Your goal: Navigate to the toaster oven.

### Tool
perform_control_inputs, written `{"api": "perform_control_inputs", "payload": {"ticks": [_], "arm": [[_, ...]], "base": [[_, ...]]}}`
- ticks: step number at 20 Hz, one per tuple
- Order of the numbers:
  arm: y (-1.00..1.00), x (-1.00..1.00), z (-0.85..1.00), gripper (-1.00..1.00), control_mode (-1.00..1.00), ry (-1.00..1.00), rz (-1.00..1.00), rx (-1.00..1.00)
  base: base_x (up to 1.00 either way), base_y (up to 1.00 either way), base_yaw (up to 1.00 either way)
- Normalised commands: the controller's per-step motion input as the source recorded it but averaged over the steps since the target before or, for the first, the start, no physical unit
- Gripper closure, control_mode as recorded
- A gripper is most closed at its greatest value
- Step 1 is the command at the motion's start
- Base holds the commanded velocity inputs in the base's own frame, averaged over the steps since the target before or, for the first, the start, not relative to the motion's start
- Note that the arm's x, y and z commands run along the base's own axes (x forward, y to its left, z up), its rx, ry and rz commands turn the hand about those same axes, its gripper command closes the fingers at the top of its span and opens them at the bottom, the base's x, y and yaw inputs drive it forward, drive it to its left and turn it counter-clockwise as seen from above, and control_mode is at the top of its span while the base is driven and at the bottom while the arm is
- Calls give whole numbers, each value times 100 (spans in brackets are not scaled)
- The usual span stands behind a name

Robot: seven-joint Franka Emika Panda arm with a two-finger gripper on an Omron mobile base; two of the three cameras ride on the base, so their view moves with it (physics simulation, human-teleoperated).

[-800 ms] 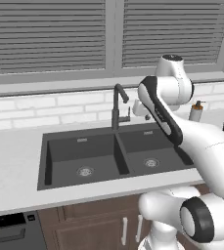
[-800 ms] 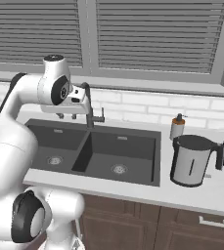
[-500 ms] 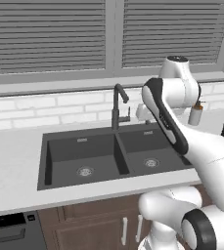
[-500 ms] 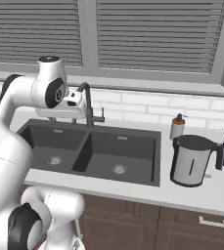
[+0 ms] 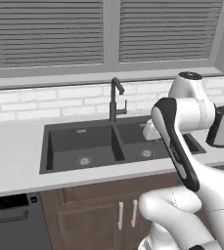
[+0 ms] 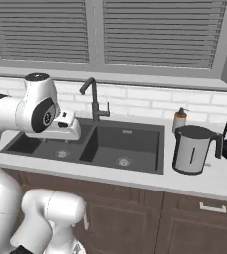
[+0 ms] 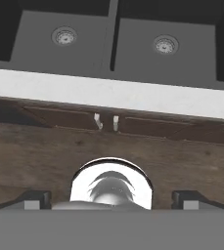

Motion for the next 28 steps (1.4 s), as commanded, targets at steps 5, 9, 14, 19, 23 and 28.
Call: {"api": "perform_control_inputs", "payload": {"ticks": [5,9,14,19,23,28], "arm": [[0,0,0,-100,100,0,0,0],[0,0,0,-100,100,0,0,0],[0,0,0,-100,100,0,0,0],[0,0,0,-100,100,0,0,0],[0,0,0,-100,100,0,0,0],[0,0,0,-100,100,0,0,0]], "base": [[-40,10,31],[-24,18,53],[-1,29,59],[0,33,60],[0,33,59],[0,24,53]]}}
